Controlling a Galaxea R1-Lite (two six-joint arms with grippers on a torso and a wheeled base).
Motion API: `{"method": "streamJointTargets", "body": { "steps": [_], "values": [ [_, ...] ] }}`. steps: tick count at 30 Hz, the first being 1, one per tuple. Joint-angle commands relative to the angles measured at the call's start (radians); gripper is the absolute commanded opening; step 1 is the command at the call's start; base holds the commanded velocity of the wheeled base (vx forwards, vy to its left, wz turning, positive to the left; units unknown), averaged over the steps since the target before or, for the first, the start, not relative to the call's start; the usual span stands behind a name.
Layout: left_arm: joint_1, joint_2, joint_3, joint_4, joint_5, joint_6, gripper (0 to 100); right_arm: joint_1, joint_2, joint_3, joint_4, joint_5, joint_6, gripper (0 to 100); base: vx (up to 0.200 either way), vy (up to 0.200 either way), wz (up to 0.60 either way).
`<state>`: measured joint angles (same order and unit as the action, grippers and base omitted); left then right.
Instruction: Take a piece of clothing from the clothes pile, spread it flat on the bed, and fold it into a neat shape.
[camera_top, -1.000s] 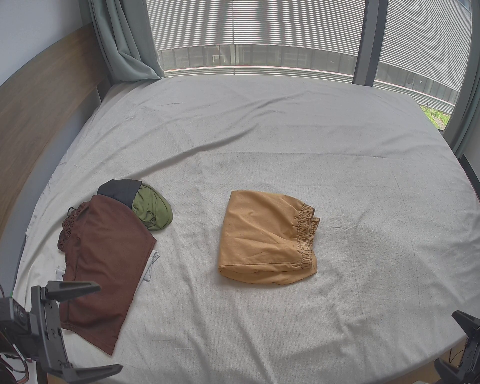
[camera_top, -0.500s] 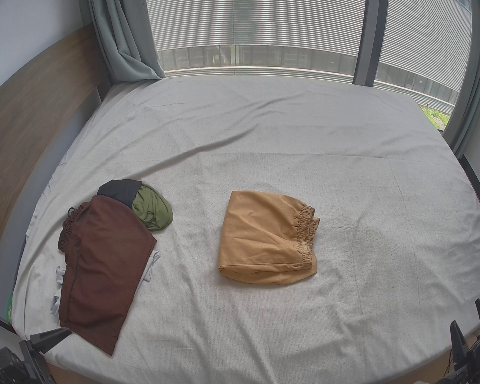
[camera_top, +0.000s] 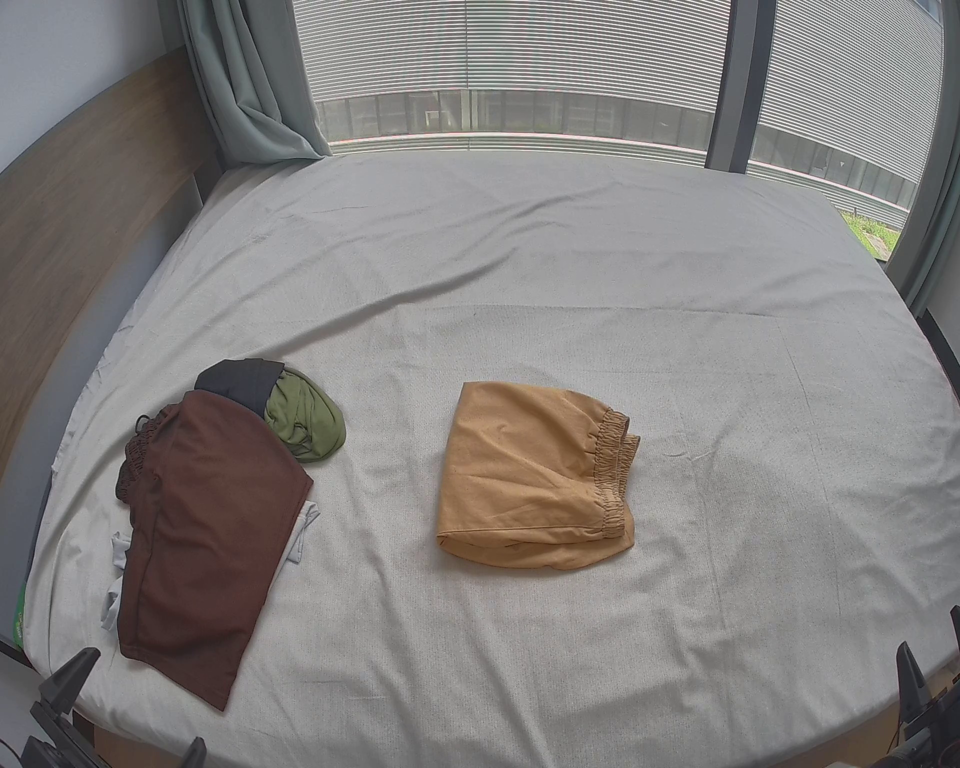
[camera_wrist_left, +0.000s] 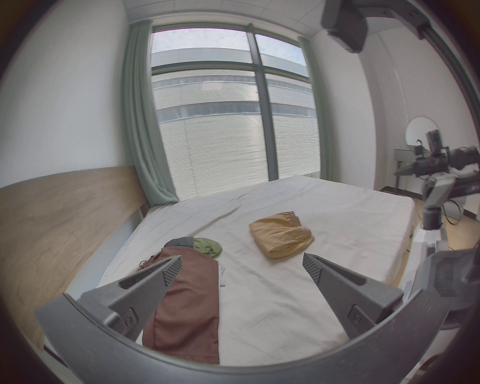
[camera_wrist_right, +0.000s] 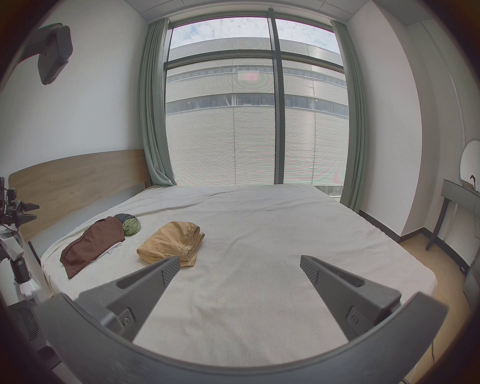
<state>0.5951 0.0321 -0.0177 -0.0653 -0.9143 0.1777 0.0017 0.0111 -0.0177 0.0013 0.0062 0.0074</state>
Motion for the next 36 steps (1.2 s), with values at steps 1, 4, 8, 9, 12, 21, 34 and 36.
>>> {"method": "streamJointTargets", "body": {
  "steps": [1,4,8,9,12,21,34,36],
  "values": [
    [-0.255,0.098,0.016,0.002,-0.009,0.069,100,0.003,-0.011,0.018,0.002,-0.002,-0.003,100,0.000,0.000,0.00],
    [-0.526,0.111,0.018,-0.005,0.006,0.083,100,0.003,-0.011,0.018,0.002,-0.006,-0.003,100,0.000,0.000,0.00],
    [-0.600,-0.032,0.018,-0.007,0.117,-0.004,100,0.003,-0.011,0.018,0.002,-0.003,-0.001,100,0.000,0.000,0.00],
    [-0.587,-0.032,0.018,-0.007,0.244,-0.027,100,0.003,-0.011,0.018,0.002,-0.002,-0.003,100,0.000,0.000,0.00],
    [-0.595,-0.032,0.018,-0.008,0.525,-0.067,100,0.001,-0.011,0.018,0.002,-0.002,-0.004,100,0.000,0.000,0.00],
    [-0.592,-0.032,0.016,0.068,0.959,-0.167,100,0.004,-0.011,0.018,0.003,0.020,-0.024,100,0.000,0.000,0.00],
    [-0.595,-0.032,0.018,0.067,0.950,-0.170,100,0.001,-0.011,0.018,0.002,0.020,-0.029,100,0.000,0.000,0.00],
    [-0.595,-0.032,0.018,0.067,0.950,-0.170,100,0.000,-0.011,0.018,0.002,0.018,-0.026,100,0.000,0.000,0.00]
  ]
}}
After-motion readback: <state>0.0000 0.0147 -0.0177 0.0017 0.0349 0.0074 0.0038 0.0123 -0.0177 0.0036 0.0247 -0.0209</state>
